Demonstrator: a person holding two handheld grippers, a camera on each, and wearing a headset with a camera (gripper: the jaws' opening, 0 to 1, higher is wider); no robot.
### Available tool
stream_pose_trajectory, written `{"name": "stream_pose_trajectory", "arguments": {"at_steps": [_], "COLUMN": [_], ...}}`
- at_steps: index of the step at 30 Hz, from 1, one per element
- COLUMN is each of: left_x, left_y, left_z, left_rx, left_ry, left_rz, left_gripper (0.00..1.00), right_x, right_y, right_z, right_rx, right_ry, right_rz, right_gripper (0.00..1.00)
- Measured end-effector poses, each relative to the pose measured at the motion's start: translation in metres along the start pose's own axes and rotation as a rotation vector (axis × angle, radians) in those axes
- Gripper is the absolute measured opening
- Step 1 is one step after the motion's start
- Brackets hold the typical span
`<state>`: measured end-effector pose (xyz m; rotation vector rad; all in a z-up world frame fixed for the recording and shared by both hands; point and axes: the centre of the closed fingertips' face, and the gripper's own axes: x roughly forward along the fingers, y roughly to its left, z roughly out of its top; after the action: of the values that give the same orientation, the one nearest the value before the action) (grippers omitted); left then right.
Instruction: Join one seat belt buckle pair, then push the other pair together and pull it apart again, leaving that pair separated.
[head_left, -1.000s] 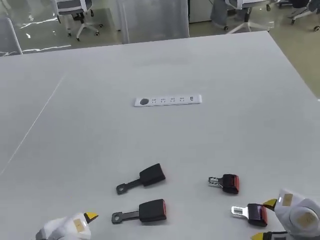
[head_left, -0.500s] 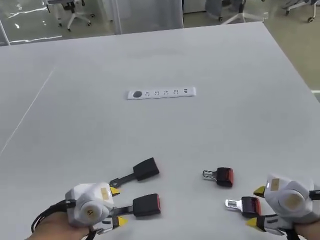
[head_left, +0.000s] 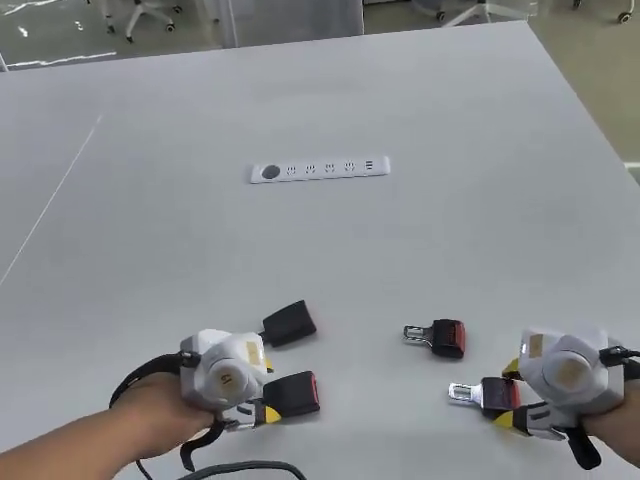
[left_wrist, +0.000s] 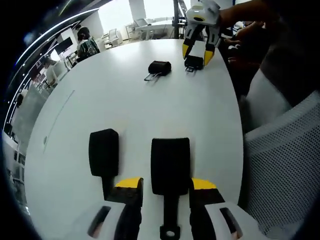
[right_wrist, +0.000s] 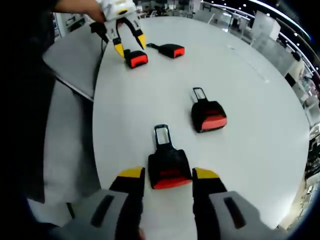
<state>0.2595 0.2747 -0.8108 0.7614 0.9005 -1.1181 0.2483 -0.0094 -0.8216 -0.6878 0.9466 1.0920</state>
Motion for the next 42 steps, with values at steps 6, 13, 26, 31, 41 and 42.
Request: {"name": "stream_pose_trajectory", "arguments": {"at_steps": [6,13,26,31,41,42], "left_x": [0.008,0.009,0.015,0.015,0.015,0.015], "left_y": [-0.006,-0.010,-0.010,-0.011,-0.011,-0.011], "left_z": [0.002,0.000,-0.005,-0.006,-0.006,-0.006], "left_rx": [0.063,0.207,0.230,0.225,0.224,0.223], "left_ry": [0.044,0.094,0.180,0.174,0.188,0.188], "left_rz": [-0.053,-0.078,-0.119,-0.123,-0.126,-0.126], "left_gripper": [0.34,0.33,0.33,0.32,0.33,0.33], "right_x": [0.002,0.003,0.009,0.011,0.020,0.022], "right_y": [0.000,0.002,0.008,0.005,0.014,0.016], "right_z": [-0.002,-0.002,0.001,0.006,0.027,0.030], "right_rx": [-0.029,-0.046,-0.156,-0.108,-0.072,-0.079], "right_ry": [0.017,0.048,0.085,0.052,0.009,0.010], "right_rz": [0.023,0.045,0.103,0.073,0.068,0.070], "right_gripper": [0.36,0.34,0.34,0.34,0.34,0.34]}}
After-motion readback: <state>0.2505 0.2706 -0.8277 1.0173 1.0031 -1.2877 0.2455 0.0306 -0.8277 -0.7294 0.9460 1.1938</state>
